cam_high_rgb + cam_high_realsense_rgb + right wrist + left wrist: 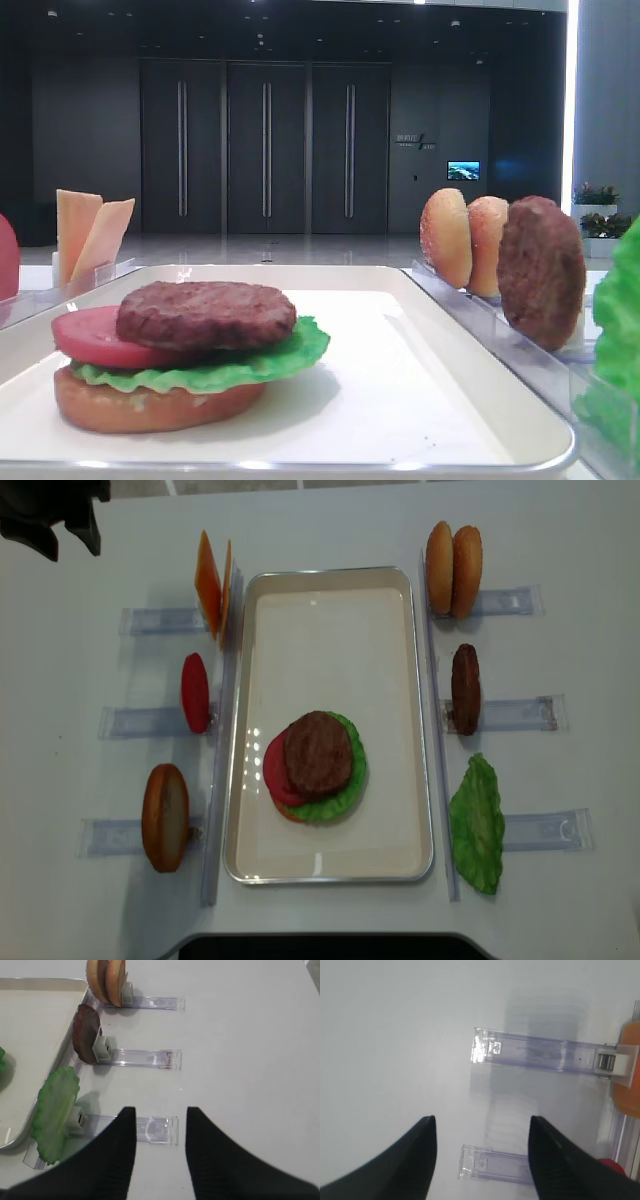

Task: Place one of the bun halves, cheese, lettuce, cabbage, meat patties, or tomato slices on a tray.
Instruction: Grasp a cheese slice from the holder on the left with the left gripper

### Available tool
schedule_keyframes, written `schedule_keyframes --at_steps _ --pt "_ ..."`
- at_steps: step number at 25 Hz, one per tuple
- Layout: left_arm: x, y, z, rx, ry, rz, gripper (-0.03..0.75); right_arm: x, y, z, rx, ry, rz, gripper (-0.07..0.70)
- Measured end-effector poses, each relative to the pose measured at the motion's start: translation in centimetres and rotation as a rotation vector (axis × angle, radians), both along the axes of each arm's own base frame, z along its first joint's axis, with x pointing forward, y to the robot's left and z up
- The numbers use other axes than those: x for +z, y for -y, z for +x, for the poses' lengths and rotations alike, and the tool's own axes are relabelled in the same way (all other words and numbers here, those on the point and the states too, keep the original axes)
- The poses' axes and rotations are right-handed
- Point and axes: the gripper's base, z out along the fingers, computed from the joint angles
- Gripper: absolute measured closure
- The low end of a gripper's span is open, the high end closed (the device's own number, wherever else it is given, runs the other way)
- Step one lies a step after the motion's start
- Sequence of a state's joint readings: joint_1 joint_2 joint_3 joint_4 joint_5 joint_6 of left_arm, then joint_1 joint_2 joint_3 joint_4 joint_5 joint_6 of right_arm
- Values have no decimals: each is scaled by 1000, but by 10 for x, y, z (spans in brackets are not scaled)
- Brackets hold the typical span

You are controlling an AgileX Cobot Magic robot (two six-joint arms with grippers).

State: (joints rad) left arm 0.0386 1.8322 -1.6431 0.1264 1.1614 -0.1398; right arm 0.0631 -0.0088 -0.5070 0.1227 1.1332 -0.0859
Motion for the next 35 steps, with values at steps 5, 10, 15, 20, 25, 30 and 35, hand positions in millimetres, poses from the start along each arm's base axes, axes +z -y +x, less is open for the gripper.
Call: schedule_keyframes --at_steps 5,10,15,20,25,30,35 --pt "-2 24 2 -45 -2 25 272 0 0 0 0 0 0 393" --pt "-4 90 0 -125 30 7 272 0 0 0 0 0 0 393" --pt "-24 149 -2 -200 16 -17 272 0 0 0 0 0 0 393" --pt "-40 174 -2 -209 1 -32 272 0 0 0 0 0 0 393" --pt "-38 171 0 -186 20 -2 272 0 0 0 0 0 0 393" --pt "-37 168 2 -181 37 36 272 0 0 0 0 0 0 393" --pt "-38 168 5 -189 61 46 272 0 0 0 0 0 0 393"
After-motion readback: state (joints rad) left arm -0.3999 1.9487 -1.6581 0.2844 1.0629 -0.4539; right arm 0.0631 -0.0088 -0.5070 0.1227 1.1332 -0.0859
